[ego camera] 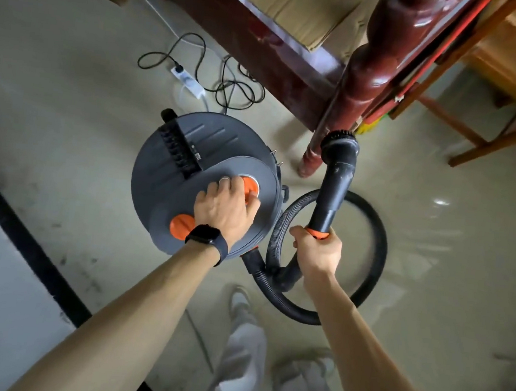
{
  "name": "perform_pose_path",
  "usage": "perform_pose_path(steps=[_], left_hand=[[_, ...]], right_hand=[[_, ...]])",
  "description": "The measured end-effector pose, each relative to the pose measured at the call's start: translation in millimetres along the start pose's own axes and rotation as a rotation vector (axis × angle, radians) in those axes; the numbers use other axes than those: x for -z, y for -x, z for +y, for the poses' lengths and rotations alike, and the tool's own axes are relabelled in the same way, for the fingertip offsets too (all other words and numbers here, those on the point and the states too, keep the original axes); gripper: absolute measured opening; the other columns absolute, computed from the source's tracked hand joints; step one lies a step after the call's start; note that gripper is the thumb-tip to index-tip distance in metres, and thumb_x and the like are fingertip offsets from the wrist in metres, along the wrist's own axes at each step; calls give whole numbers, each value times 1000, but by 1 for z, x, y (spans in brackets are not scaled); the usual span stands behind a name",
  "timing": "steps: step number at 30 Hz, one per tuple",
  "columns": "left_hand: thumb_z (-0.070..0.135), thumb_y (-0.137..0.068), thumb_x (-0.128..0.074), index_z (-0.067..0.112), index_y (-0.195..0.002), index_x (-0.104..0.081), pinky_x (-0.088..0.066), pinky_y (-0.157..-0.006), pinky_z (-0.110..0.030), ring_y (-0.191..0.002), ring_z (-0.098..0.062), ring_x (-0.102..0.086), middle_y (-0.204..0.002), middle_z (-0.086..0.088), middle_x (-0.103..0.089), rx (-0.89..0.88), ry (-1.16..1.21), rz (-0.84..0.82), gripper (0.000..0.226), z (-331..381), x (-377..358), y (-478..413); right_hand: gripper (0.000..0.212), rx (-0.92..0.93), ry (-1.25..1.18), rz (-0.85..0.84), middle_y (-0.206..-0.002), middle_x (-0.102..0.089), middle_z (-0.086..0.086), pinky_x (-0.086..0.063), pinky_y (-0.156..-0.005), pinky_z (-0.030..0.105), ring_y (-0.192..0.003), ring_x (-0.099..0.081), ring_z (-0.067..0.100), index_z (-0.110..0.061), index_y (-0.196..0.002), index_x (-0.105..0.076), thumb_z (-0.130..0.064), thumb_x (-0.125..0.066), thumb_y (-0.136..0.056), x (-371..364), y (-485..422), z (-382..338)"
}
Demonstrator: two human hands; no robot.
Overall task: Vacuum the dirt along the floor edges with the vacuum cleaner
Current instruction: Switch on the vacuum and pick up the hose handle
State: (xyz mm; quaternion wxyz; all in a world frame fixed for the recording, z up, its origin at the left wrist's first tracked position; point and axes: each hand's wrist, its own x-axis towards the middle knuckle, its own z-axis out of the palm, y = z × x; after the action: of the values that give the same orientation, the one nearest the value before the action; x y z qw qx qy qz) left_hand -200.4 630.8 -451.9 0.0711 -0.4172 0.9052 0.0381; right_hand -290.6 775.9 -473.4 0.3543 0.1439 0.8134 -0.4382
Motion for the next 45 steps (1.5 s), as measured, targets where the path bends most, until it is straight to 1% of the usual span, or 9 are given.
perform_pose_path(steps=[4, 13, 18, 21, 25, 29, 32, 39, 45], left_hand=[[33, -88, -60, 8, -86, -59, -42, -50, -33, -60, -32, -58, -84, -13, -62, -95, -108, 101, 25, -7, -1, 2], [23, -81, -65, 19, -94, -66, -42, -54, -28, -65, -21, -61, -102, -3, -69, -246, -324, 136, 14, -9, 5, 8], [8, -74, -39, 27, -101, -63, -44, -62, -28, -69, -19, -61, -110, 3, -67, -387, -406, 153, 41, -13, 14, 5], [8, -78, -39, 27, -111, -58, -45, -68, -30, -75, -19, -62, -120, 3, -64, -398, -441, 93, 42, -14, 14, 2], [33, -84, -62, 26, -97, -66, -45, -66, -29, -70, -18, -62, -98, 4, -70, -307, -409, 63, 15, -9, 12, -3], [39, -92, -57, 17, -87, -69, -43, -60, -30, -55, -23, -62, -73, 0, -67, -63, -231, 118, 25, 0, 7, 3], [36, -100, -43, 10, -97, -65, -41, -66, -36, -61, -30, -63, -79, -7, -67, 68, -47, 69, 34, 8, 2, 7], [39, -104, -28, 9, -118, -57, -38, -77, -40, -80, -33, -64, -99, -9, -66, 103, -23, -30, 44, 8, 2, 7], [40, -96, -45, 14, -104, -55, -40, -76, -42, -94, -34, -58, -102, -9, -62, 118, 209, -61, 29, -7, 6, 24]], right_hand=[[17, 18, 7, -7, -67, -63, 4, -46, -44, 19, -57, -54, 19, -18, -76, -60, -16, -77, -75, 1, 1, -4], [16, 19, 2, -24, -67, -65, 4, -44, -41, 17, -55, -55, 17, -15, -79, -62, -16, -78, -75, 3, 14, -1], [15, 29, 23, -27, -63, -65, 0, -43, -41, 15, -48, -53, 10, -17, -79, -63, -17, -77, -74, 3, 22, 2], [15, 35, 32, -28, -60, -64, -3, -44, -43, 15, -47, -53, 8, -17, -80, -64, -17, -77, -74, 4, 28, 5], [15, 39, 31, -24, -58, -63, -5, -44, -43, 16, -47, -54, 7, -17, -79, -64, -17, -78, -74, 7, 33, 11], [18, 35, -2, -6, -58, -62, -4, -42, -40, 15, -42, -52, 4, -18, -76, -62, -15, -80, -74, 13, 33, 14], [18, 36, -8, -1, -59, -63, -3, -44, -42, 16, -48, -53, 10, -18, -76, -62, -15, -79, -73, 15, 31, 15], [15, 49, -12, -14, -56, -63, -5, -40, -41, 12, -43, -51, 3, -15, -78, -64, -13, -78, -73, 14, 36, 17], [16, 76, 34, -45, -53, -62, -8, -41, -42, 12, -44, -53, 2, -18, -76, -63, -13, -78, -74, 17, 46, 20]])
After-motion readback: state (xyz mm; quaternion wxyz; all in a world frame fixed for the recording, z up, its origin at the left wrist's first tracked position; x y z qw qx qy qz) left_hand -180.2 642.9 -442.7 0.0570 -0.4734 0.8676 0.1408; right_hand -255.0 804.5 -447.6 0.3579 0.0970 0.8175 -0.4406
